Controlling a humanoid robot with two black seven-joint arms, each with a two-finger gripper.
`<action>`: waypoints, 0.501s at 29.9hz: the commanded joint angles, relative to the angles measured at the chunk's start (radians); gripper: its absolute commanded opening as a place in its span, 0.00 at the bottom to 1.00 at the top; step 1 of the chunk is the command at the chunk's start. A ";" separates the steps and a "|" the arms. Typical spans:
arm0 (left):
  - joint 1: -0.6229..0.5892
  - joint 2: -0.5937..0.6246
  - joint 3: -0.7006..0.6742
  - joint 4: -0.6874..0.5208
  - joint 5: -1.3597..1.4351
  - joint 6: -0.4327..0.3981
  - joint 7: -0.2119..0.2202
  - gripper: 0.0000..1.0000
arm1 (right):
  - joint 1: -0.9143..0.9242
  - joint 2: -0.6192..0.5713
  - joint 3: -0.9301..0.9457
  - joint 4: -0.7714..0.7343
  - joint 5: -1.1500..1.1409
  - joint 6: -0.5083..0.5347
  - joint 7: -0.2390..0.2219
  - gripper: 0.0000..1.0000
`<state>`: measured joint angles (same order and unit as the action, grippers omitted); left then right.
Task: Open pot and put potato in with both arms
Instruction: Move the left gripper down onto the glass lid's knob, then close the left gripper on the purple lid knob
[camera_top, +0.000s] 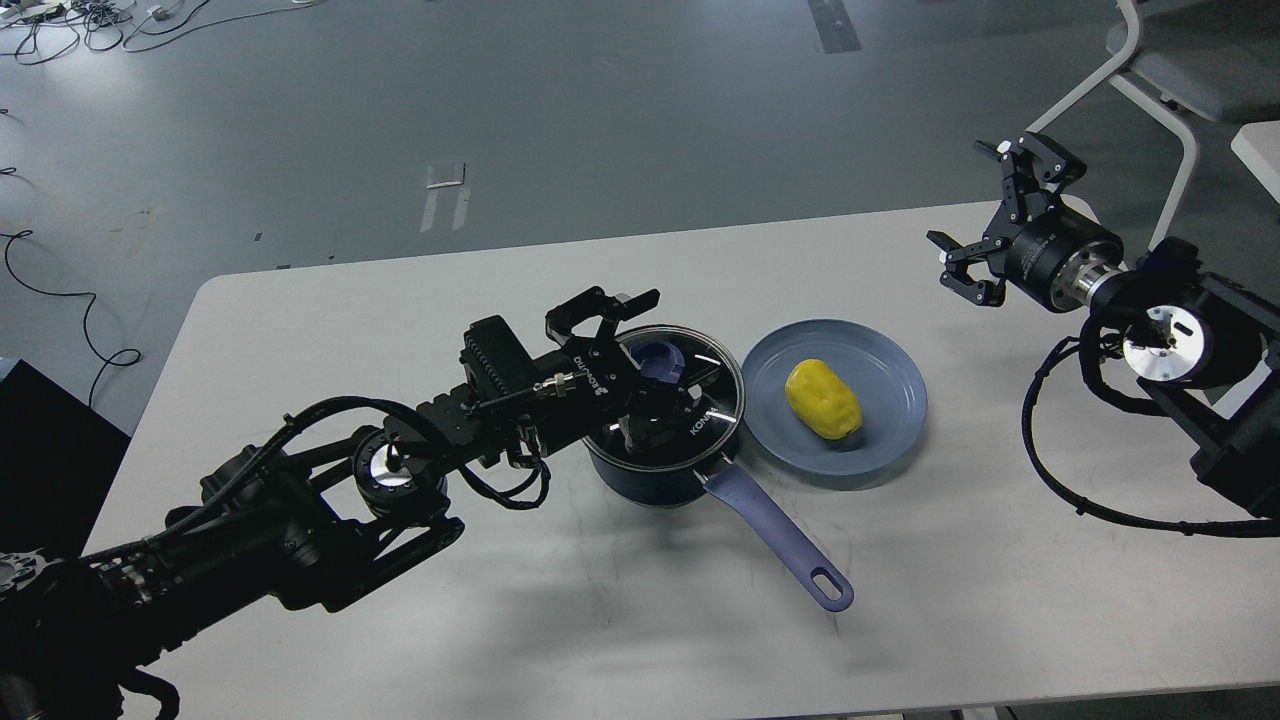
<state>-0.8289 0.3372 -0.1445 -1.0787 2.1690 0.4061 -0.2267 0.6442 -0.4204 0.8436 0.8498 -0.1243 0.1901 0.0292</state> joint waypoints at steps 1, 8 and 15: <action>0.005 0.003 0.000 0.002 0.000 -0.012 0.000 0.98 | 0.000 0.000 -0.001 0.000 0.000 -0.006 0.000 1.00; 0.020 0.002 0.000 0.005 0.000 -0.030 -0.005 0.98 | -0.001 0.000 -0.003 0.000 0.000 -0.020 0.000 1.00; 0.031 0.002 0.000 0.009 -0.002 -0.044 -0.006 0.98 | -0.001 0.000 -0.001 0.000 0.000 -0.020 0.000 1.00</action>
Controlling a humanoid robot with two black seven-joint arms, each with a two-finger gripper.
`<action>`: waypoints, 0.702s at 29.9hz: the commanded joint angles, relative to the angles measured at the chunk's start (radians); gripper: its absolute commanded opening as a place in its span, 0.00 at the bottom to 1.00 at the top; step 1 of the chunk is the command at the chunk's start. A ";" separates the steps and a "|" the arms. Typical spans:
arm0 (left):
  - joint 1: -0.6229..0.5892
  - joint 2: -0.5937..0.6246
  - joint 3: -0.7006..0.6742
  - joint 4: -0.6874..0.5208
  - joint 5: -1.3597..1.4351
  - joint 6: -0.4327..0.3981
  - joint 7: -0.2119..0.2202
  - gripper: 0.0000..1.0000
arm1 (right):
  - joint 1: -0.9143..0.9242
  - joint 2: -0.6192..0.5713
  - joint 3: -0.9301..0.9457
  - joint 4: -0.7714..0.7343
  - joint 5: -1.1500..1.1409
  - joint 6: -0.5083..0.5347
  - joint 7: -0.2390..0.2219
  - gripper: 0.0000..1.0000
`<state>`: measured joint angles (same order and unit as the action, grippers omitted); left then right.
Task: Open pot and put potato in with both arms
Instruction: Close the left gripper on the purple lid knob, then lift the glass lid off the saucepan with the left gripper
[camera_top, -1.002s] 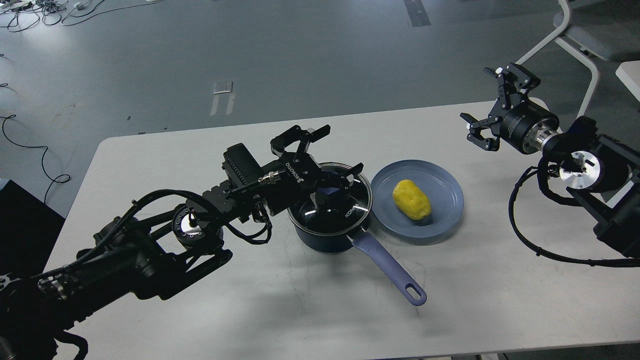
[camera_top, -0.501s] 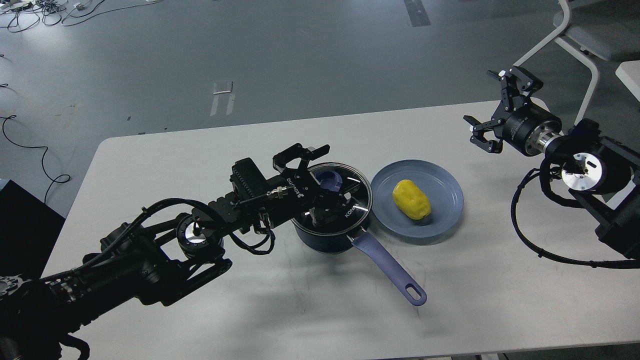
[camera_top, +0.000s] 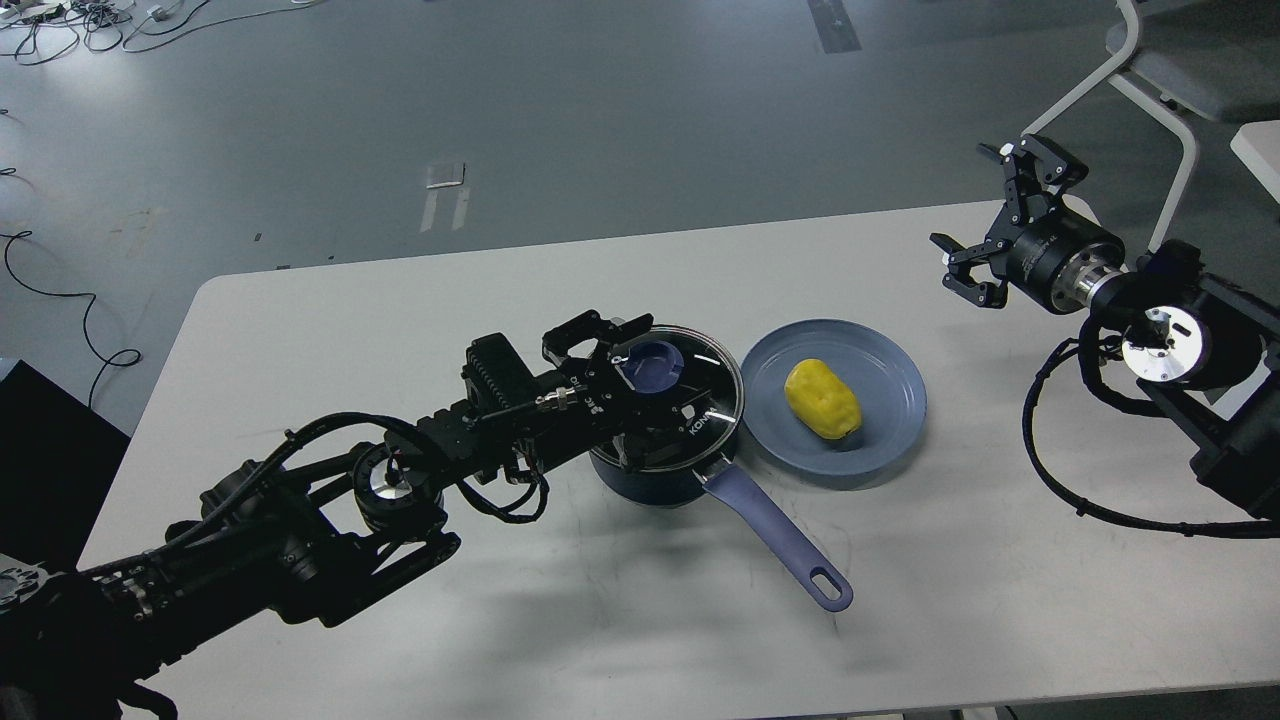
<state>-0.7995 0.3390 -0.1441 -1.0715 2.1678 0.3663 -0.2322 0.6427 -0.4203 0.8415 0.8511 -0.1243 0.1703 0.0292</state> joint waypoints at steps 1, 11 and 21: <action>0.002 -0.002 0.000 0.010 -0.002 -0.004 -0.001 0.98 | 0.000 -0.002 0.001 -0.001 0.000 0.000 0.000 1.00; 0.002 -0.003 0.000 0.025 -0.023 -0.026 -0.004 0.98 | 0.000 0.000 -0.001 -0.001 0.000 0.000 0.001 1.00; 0.000 -0.003 0.000 0.027 -0.094 -0.066 -0.004 0.85 | -0.001 0.000 -0.010 -0.030 0.000 0.000 0.003 1.00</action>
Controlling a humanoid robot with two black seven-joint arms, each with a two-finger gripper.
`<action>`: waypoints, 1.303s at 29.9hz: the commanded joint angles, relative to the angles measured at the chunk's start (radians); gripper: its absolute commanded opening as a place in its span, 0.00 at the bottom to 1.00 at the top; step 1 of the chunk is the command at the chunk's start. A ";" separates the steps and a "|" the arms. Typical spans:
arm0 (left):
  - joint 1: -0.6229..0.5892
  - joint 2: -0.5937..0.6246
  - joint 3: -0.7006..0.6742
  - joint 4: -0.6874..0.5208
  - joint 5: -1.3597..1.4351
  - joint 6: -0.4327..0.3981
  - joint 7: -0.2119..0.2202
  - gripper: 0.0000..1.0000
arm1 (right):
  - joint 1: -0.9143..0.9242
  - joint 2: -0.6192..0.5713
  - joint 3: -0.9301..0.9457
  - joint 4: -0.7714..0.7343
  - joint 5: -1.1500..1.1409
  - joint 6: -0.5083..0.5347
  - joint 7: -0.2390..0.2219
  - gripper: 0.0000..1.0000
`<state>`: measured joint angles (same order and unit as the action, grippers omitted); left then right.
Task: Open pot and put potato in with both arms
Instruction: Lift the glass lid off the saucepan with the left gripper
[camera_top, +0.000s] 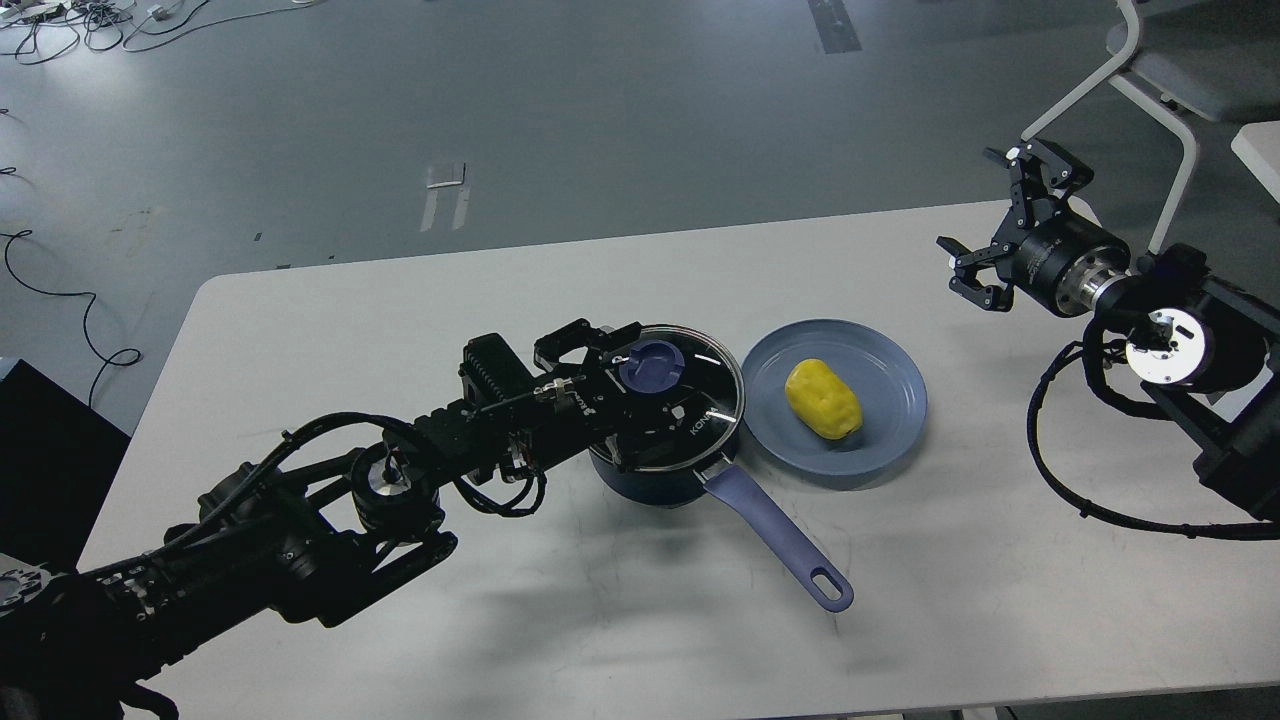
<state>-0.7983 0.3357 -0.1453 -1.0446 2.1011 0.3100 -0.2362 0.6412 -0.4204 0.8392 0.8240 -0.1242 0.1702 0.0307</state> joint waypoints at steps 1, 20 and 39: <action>-0.001 0.000 0.001 0.000 -0.027 -0.009 0.000 0.85 | 0.000 0.000 -0.008 -0.003 0.000 0.000 0.002 1.00; -0.004 0.032 -0.003 -0.031 -0.030 -0.009 -0.058 0.25 | -0.001 0.000 -0.012 -0.005 -0.002 0.000 0.002 1.00; -0.144 0.273 0.001 -0.118 -0.161 0.003 -0.058 0.25 | 0.014 0.009 -0.015 0.000 -0.006 -0.002 0.002 1.00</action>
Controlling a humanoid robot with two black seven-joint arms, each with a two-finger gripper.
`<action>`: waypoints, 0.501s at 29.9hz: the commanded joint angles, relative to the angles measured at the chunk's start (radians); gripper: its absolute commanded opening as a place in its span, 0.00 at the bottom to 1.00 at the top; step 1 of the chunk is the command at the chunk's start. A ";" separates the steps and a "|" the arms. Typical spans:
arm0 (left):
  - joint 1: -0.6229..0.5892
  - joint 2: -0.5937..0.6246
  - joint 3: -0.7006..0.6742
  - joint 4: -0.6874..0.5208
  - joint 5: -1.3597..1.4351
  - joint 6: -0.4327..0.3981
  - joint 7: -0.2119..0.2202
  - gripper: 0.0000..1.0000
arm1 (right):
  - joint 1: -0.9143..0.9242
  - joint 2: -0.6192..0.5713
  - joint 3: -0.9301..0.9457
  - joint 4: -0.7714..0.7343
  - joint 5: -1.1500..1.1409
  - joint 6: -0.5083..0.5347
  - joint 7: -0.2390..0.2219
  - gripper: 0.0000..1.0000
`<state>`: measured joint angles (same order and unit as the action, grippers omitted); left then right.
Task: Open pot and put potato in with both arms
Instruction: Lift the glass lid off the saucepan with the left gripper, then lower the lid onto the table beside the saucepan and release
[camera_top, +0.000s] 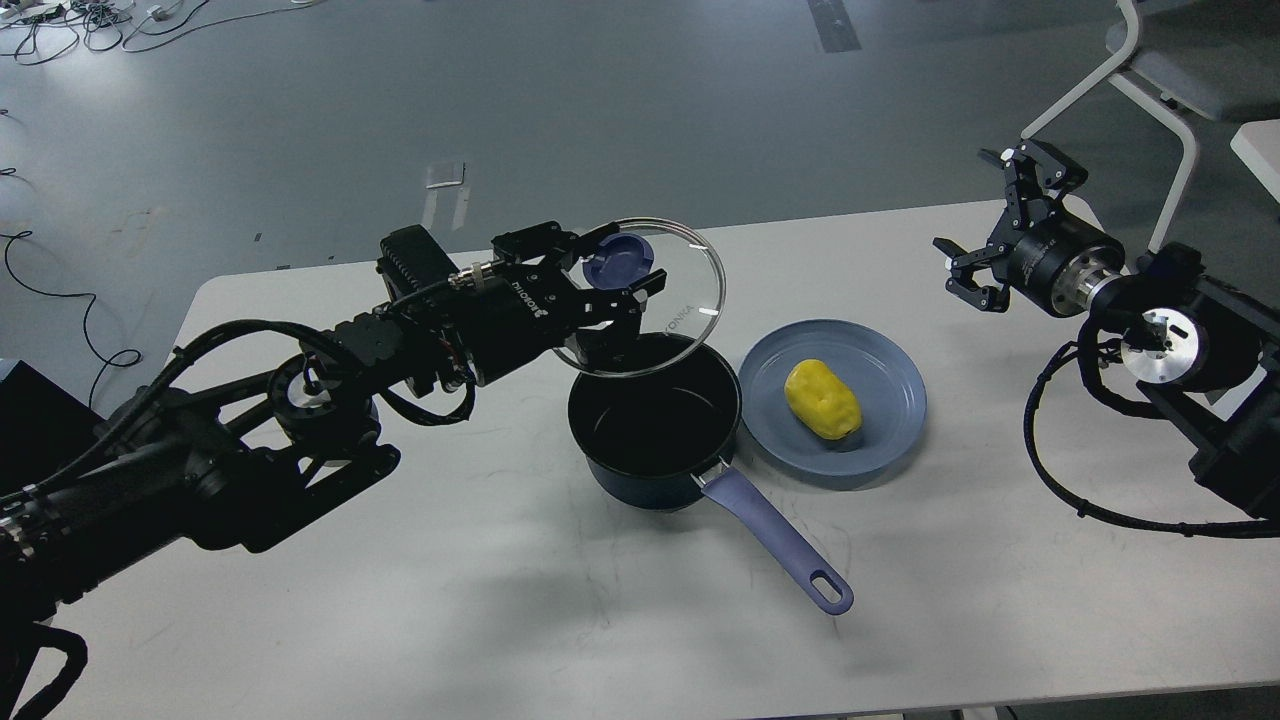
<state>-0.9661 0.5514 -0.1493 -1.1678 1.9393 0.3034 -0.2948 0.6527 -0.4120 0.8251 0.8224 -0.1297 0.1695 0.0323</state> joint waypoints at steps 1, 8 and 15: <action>0.038 0.074 0.005 0.005 0.001 0.010 0.000 0.25 | 0.002 0.001 -0.001 0.003 -0.001 -0.001 0.000 1.00; 0.167 0.189 0.004 0.010 0.000 0.083 -0.038 0.22 | 0.008 -0.008 -0.041 0.001 -0.001 0.001 0.000 1.00; 0.250 0.168 0.002 0.086 -0.019 0.167 -0.038 0.22 | 0.012 -0.008 -0.049 0.004 -0.001 -0.001 0.000 1.00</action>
<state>-0.7433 0.7328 -0.1472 -1.1176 1.9349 0.4435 -0.3329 0.6636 -0.4203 0.7788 0.8241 -0.1305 0.1692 0.0333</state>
